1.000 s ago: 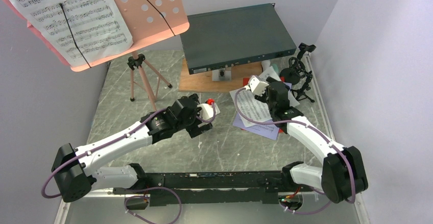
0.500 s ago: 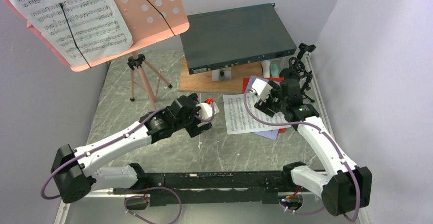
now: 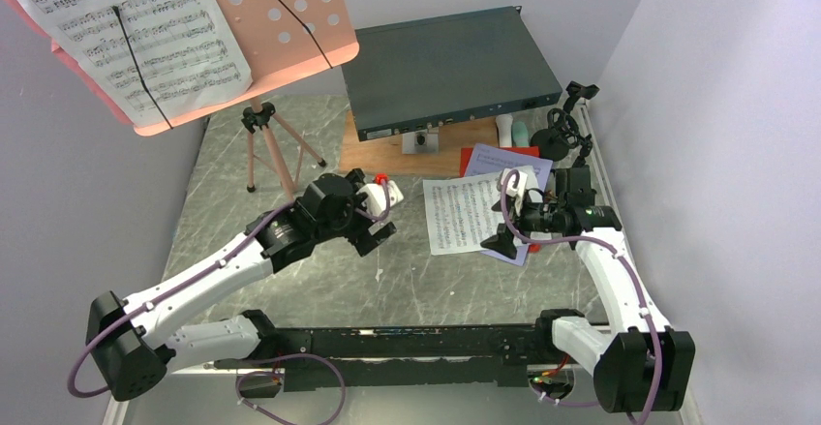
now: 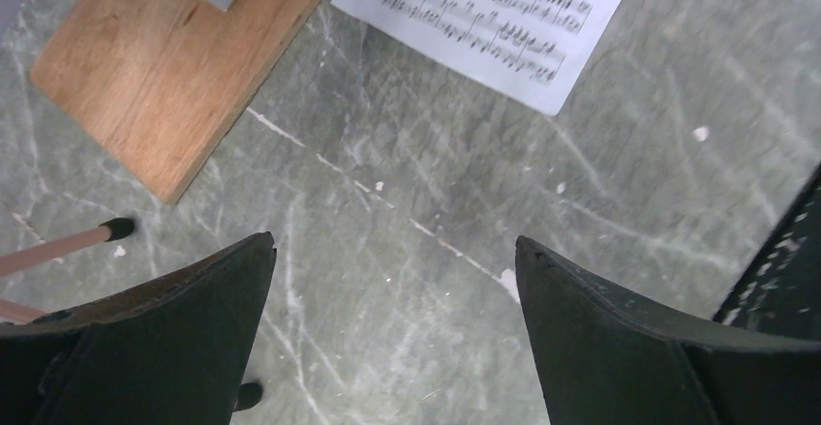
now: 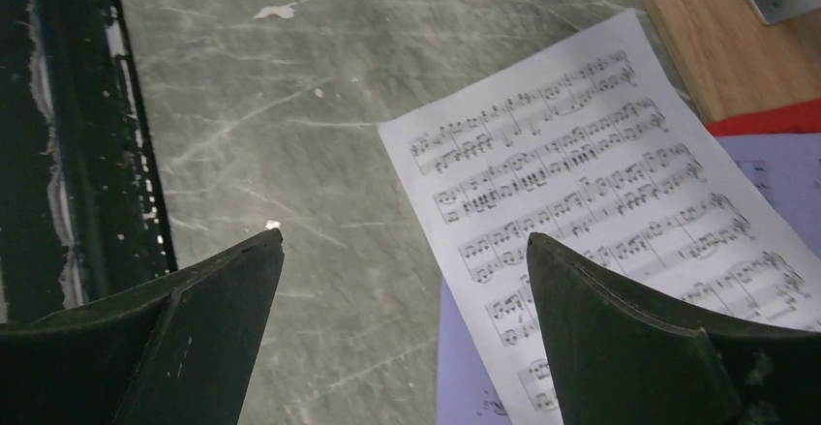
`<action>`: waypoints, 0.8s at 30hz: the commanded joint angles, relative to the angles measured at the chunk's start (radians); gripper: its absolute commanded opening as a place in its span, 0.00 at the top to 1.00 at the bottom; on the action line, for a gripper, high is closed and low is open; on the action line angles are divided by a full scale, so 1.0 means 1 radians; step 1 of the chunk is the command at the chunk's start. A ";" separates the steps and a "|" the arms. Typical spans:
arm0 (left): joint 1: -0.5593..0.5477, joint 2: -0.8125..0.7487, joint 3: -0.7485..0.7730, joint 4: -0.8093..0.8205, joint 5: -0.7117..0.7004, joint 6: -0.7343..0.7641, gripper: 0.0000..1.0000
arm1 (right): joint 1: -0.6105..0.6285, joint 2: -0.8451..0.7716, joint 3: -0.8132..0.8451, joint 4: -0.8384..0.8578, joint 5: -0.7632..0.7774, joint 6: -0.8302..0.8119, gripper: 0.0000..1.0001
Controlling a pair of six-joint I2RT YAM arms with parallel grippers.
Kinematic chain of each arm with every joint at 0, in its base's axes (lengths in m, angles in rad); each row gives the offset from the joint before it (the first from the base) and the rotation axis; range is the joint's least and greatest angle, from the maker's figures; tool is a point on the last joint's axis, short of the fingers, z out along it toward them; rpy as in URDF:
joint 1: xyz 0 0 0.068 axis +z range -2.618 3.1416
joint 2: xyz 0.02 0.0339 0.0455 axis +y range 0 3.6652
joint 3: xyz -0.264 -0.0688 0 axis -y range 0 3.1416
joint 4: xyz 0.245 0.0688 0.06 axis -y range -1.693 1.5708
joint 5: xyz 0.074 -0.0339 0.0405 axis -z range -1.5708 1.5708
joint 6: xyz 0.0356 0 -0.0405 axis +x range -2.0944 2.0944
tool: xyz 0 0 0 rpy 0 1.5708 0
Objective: Pack up the instrument practice props
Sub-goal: Pick up the sheet music from the music stand.
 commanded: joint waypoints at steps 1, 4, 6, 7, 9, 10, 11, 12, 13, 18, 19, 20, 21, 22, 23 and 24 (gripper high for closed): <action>0.005 -0.032 0.087 0.035 0.046 -0.215 0.00 | -0.005 -0.026 -0.015 0.015 -0.106 0.029 0.00; 0.005 -0.033 0.200 -0.040 -0.025 -0.328 0.01 | -0.005 -0.024 -0.006 0.031 -0.077 0.048 0.00; 0.005 -0.017 0.317 -0.131 -0.142 -0.373 0.01 | -0.004 -0.018 0.004 0.026 -0.065 0.046 0.00; 0.005 -0.003 0.385 -0.178 -0.189 -0.392 0.02 | -0.003 -0.016 0.011 0.018 -0.060 0.041 0.00; 0.005 0.036 0.516 -0.281 -0.301 -0.436 0.03 | 0.000 -0.013 0.023 0.000 -0.052 0.029 0.00; 0.005 0.061 0.610 -0.340 -0.349 -0.453 0.04 | 0.001 -0.017 0.026 -0.004 -0.046 0.027 0.00; 0.005 0.089 0.679 -0.392 -0.392 -0.466 0.04 | 0.003 -0.021 0.028 -0.003 -0.039 0.029 0.00; 0.005 0.121 0.754 -0.455 -0.422 -0.481 0.05 | 0.008 -0.026 0.028 -0.001 -0.030 0.030 0.00; 0.005 0.168 0.821 -0.512 -0.457 -0.500 0.05 | 0.012 -0.031 0.028 0.000 -0.022 0.029 0.00; -0.025 0.335 1.122 -0.768 -0.731 -0.601 0.07 | 0.040 -0.039 0.034 -0.018 0.005 -0.001 0.00; -0.047 0.365 1.170 -0.798 -0.820 -0.608 0.06 | 0.044 -0.041 0.035 -0.017 0.008 0.001 0.00; -0.077 0.396 1.208 -0.826 -0.942 -0.614 0.06 | 0.048 -0.043 0.035 -0.017 0.011 0.001 0.00; -0.100 0.424 1.252 -0.851 -1.038 -0.615 0.06 | 0.050 -0.045 0.036 -0.017 0.017 0.001 0.00; -0.124 0.457 1.306 -0.871 -1.135 -0.611 0.07 | 0.052 -0.047 0.035 -0.015 0.021 0.002 0.00; -0.151 0.486 1.336 -0.880 -1.203 -0.599 0.08 | 0.054 -0.048 0.034 -0.012 0.025 0.004 0.00; -0.166 0.509 1.352 -0.870 -1.289 -0.564 0.09 | 0.055 -0.050 0.034 -0.012 0.029 0.005 0.00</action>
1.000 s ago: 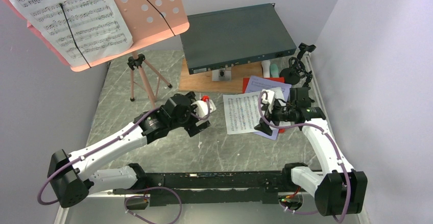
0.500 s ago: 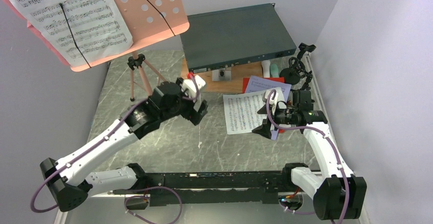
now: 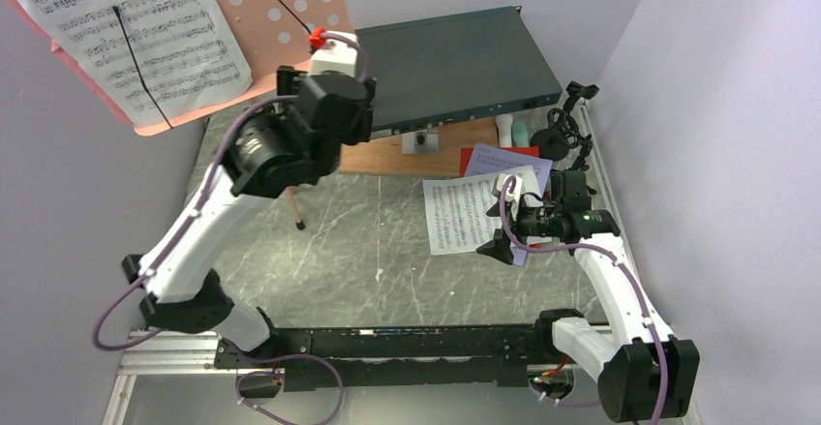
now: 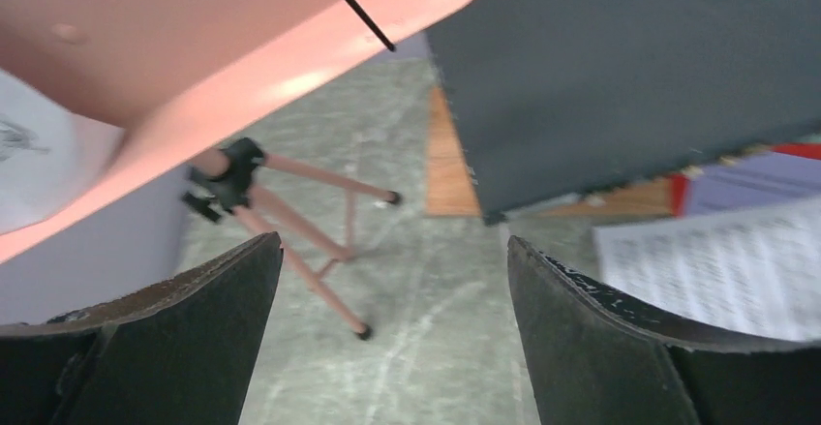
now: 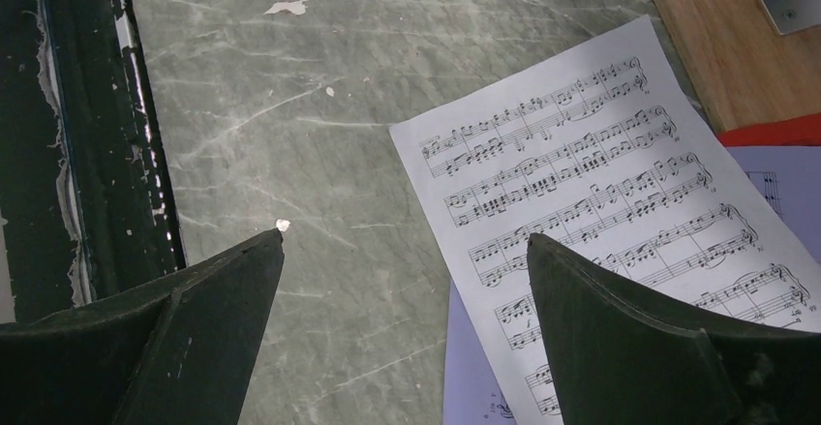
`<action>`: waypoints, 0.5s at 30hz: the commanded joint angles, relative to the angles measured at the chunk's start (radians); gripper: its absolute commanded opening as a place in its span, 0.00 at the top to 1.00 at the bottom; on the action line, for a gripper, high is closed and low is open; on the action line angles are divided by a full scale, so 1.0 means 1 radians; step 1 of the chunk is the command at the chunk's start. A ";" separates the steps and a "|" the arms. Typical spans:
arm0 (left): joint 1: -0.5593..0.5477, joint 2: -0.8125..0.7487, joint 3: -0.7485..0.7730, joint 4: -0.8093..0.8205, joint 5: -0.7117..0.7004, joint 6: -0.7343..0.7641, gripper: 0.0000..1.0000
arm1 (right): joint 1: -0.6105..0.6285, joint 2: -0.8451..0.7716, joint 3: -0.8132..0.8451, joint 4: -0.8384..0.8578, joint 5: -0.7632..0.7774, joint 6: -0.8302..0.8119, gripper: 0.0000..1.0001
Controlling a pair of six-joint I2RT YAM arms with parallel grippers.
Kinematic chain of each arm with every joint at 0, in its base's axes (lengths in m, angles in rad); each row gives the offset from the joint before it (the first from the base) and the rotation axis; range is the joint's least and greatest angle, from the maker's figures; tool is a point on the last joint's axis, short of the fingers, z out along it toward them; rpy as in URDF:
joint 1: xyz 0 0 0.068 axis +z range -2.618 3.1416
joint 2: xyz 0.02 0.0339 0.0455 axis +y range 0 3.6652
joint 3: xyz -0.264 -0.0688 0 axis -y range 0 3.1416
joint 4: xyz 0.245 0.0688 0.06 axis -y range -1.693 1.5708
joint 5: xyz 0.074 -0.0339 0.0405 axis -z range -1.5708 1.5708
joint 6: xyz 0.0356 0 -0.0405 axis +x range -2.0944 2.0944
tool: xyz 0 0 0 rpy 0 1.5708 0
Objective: Pack up the instrument practice props
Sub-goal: Pick up the sheet music from the music stand.
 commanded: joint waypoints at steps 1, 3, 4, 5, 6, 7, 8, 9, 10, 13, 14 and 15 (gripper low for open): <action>-0.080 0.089 0.093 -0.074 -0.503 0.070 0.10 | 0.009 -0.023 0.036 -0.001 0.010 -0.019 0.00; -0.085 0.069 -0.056 0.305 -0.659 0.433 0.11 | 0.012 -0.026 0.033 0.004 0.019 -0.017 0.00; -0.083 0.018 -0.194 0.882 -0.679 0.888 0.11 | 0.014 -0.027 0.031 0.006 0.023 -0.015 0.00; -0.083 -0.013 -0.329 1.443 -0.649 1.150 0.13 | 0.014 -0.028 0.031 0.008 0.026 -0.015 0.00; -0.081 -0.001 -0.380 1.785 -0.633 1.548 0.16 | 0.016 -0.030 0.029 0.009 0.028 -0.015 0.00; -0.052 0.030 -0.367 1.924 -0.648 1.691 0.19 | 0.017 -0.031 0.029 0.010 0.030 -0.015 0.00; -0.027 0.052 -0.342 1.974 -0.671 1.744 0.19 | 0.020 -0.033 0.029 0.010 0.032 -0.012 0.00; -0.015 0.057 -0.340 1.976 -0.673 1.734 0.19 | 0.019 -0.033 0.028 0.010 0.033 -0.012 0.00; -0.014 0.057 -0.346 1.935 -0.662 1.701 0.19 | 0.020 -0.033 0.028 0.010 0.035 -0.012 0.00; 0.002 0.044 -0.371 1.806 -0.633 1.581 0.19 | 0.024 -0.034 0.026 0.014 0.037 -0.010 0.00; 0.014 0.038 -0.385 1.786 -0.626 1.559 0.19 | 0.023 -0.035 0.026 0.013 0.037 -0.010 0.00; 0.024 0.031 -0.397 1.786 -0.617 1.553 0.19 | 0.024 -0.035 0.025 0.013 0.039 -0.010 0.00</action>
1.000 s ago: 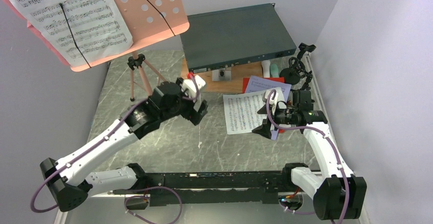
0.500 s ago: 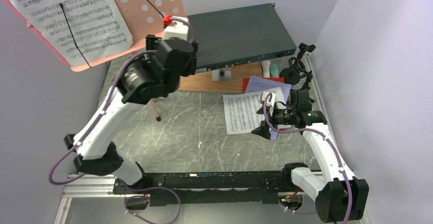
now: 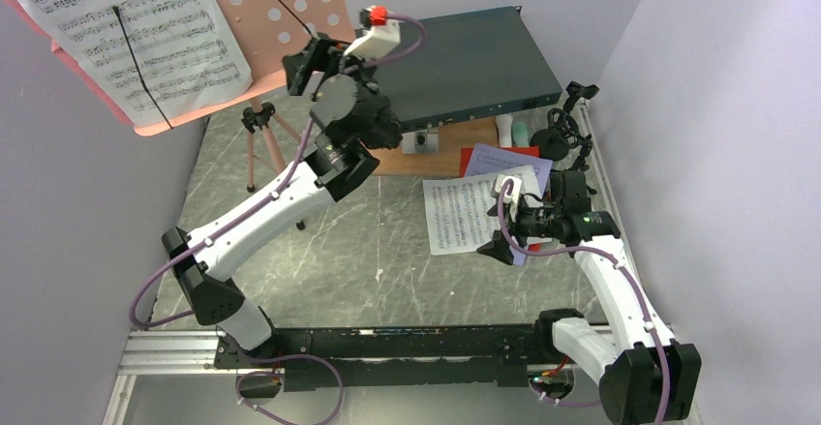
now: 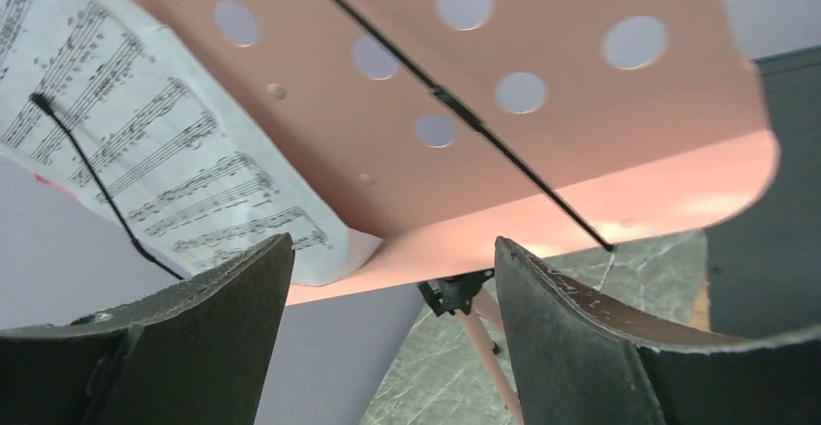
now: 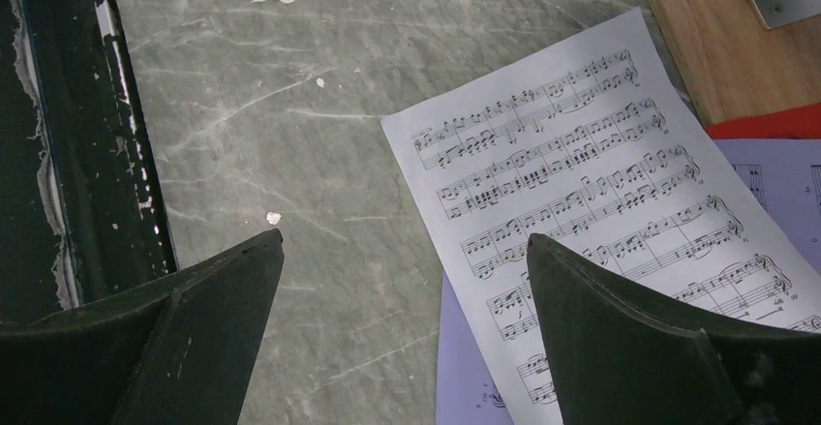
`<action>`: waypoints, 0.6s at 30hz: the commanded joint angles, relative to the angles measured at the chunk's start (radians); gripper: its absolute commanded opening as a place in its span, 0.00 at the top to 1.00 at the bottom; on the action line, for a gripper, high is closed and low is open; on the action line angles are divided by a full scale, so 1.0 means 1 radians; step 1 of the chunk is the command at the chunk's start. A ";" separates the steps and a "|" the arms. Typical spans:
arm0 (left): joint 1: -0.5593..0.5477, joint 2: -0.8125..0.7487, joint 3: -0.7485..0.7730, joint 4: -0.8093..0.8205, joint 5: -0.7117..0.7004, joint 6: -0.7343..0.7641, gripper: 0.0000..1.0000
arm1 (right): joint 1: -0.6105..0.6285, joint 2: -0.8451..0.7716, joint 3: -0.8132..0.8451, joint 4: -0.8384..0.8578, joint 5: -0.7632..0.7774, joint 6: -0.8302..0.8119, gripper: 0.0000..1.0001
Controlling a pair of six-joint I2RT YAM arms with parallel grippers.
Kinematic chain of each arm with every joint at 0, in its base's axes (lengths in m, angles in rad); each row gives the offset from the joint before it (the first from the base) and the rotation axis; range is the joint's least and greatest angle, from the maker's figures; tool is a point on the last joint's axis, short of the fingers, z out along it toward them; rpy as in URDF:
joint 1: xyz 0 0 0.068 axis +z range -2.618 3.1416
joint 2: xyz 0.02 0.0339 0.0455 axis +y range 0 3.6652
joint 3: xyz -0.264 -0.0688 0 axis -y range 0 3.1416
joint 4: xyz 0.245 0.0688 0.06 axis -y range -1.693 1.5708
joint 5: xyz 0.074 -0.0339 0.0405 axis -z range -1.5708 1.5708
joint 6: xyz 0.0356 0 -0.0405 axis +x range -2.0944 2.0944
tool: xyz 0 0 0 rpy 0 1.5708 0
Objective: Pack up the instrument practice props
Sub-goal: Pick up the sheet music from the music stand.
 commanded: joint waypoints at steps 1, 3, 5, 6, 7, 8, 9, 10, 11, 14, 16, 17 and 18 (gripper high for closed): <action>0.029 -0.067 -0.041 0.201 -0.016 0.105 0.19 | 0.005 -0.014 0.023 0.012 -0.003 -0.010 0.00; 0.035 -0.087 -0.059 0.193 0.002 0.094 0.18 | 0.006 -0.013 0.021 0.015 0.000 -0.010 0.00; 0.041 -0.107 -0.065 0.130 0.012 0.045 0.18 | 0.005 -0.010 0.019 0.019 0.001 -0.009 0.00; 0.042 -0.119 -0.065 0.085 0.019 0.005 0.18 | 0.007 -0.008 0.018 0.020 0.002 -0.009 0.00; 0.041 -0.135 -0.065 0.032 0.026 -0.050 0.18 | 0.006 -0.007 0.018 0.020 0.002 -0.009 0.00; 0.042 -0.147 -0.067 -0.012 0.035 -0.090 0.19 | 0.007 -0.005 0.018 0.021 0.004 -0.009 0.00; 0.042 -0.162 -0.074 -0.049 0.044 -0.125 0.18 | 0.007 -0.004 0.016 0.022 0.004 -0.009 0.00; 0.044 -0.176 -0.082 -0.080 0.054 -0.152 0.19 | 0.007 -0.001 0.015 0.023 0.006 -0.009 0.00; 0.050 -0.189 -0.091 -0.094 0.061 -0.170 0.19 | 0.008 0.000 0.014 0.024 0.008 -0.008 0.00; 0.087 -0.220 -0.119 -0.095 0.069 -0.184 0.19 | 0.008 0.006 0.012 0.027 0.011 -0.006 0.00; 0.109 -0.238 -0.140 -0.091 0.073 -0.189 0.19 | 0.008 0.009 0.010 0.029 0.013 -0.006 0.00; 0.122 -0.243 -0.141 -0.106 0.072 -0.208 0.19 | 0.008 0.011 0.010 0.030 0.014 -0.006 0.00; 0.133 -0.248 -0.140 -0.137 0.070 -0.234 0.19 | 0.008 0.011 0.009 0.032 0.015 -0.005 0.00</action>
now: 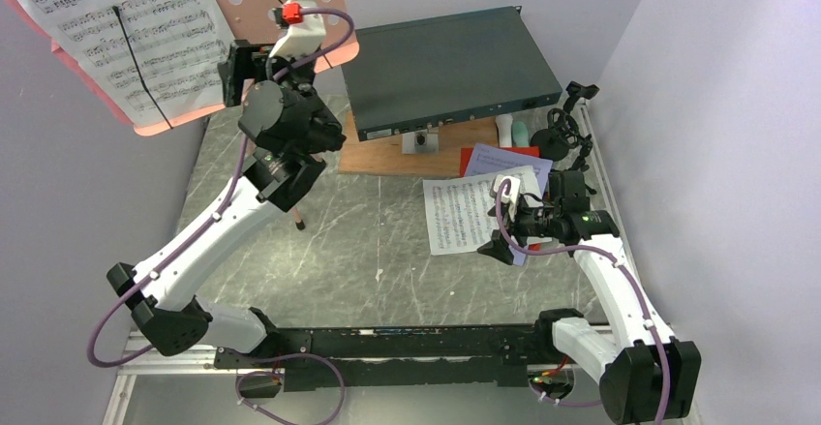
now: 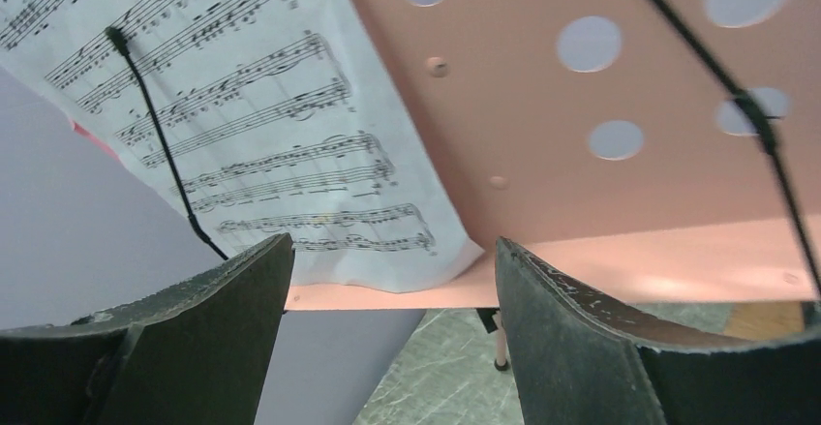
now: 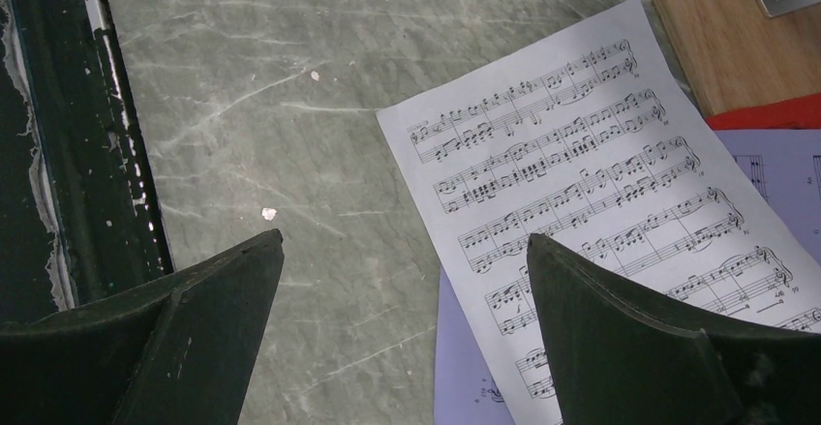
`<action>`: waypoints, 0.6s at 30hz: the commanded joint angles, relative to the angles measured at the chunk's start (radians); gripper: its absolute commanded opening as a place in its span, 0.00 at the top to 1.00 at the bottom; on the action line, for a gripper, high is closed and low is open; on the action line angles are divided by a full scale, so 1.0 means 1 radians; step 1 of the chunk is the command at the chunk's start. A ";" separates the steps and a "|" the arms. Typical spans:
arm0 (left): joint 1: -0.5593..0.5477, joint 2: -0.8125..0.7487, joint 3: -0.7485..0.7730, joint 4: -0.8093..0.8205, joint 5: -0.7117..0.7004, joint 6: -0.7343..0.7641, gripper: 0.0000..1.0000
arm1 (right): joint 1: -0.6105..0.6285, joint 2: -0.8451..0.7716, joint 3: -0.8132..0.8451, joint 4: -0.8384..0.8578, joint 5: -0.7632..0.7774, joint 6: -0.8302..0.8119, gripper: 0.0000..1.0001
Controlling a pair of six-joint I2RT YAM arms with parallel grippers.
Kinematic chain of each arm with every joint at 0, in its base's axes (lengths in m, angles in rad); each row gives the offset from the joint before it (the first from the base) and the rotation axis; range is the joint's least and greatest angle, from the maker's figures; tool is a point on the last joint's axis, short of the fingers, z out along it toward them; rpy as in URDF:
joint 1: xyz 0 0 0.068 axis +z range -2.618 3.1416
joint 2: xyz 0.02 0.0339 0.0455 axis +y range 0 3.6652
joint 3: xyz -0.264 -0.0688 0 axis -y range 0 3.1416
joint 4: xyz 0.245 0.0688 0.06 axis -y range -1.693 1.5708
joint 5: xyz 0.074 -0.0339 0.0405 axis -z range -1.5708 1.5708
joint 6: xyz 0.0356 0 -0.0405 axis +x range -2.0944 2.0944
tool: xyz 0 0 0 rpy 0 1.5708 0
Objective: Pack up the instrument practice props
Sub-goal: Pick up the sheet music from the music stand.
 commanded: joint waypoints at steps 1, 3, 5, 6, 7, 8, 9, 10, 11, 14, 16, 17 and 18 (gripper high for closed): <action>0.054 -0.044 -0.001 -0.094 0.028 -0.123 0.19 | 0.005 0.005 0.008 0.031 -0.001 -0.005 0.00; 0.084 -0.041 0.024 -0.217 0.021 -0.223 0.18 | 0.004 0.005 0.007 0.033 0.001 -0.005 0.00; 0.117 -0.023 0.062 -0.351 0.008 -0.326 0.17 | 0.004 0.005 0.007 0.033 0.001 -0.004 0.00; 0.129 -0.012 0.073 -0.411 0.004 -0.361 0.16 | 0.005 0.004 0.007 0.033 0.001 -0.005 0.00; 0.133 -0.006 0.077 -0.420 0.001 -0.364 0.16 | 0.004 0.003 0.006 0.033 0.002 -0.005 0.00; 0.137 -0.003 0.074 -0.402 0.000 -0.352 0.16 | 0.003 0.003 0.005 0.033 0.002 -0.005 0.00; 0.138 0.000 0.067 -0.391 0.002 -0.336 0.15 | 0.005 0.003 0.005 0.033 0.002 -0.005 0.00; 0.141 0.001 0.061 -0.356 0.005 -0.326 0.15 | 0.004 0.003 0.005 0.033 0.002 -0.006 0.00; 0.145 0.006 0.056 -0.349 0.010 -0.328 0.15 | 0.004 0.002 0.005 0.033 0.002 -0.007 0.00; 0.155 0.022 0.072 -0.416 0.025 -0.384 0.16 | 0.005 0.002 0.005 0.031 0.003 -0.006 0.00; 0.163 0.032 0.081 -0.458 0.032 -0.415 0.16 | 0.004 0.000 0.005 0.031 0.005 -0.008 0.00; 0.172 0.033 0.080 -0.458 0.032 -0.416 0.17 | 0.004 0.000 0.005 0.031 0.006 -0.008 0.00; 0.180 0.033 0.077 -0.446 0.032 -0.407 0.18 | 0.005 0.000 0.005 0.031 0.007 -0.008 0.00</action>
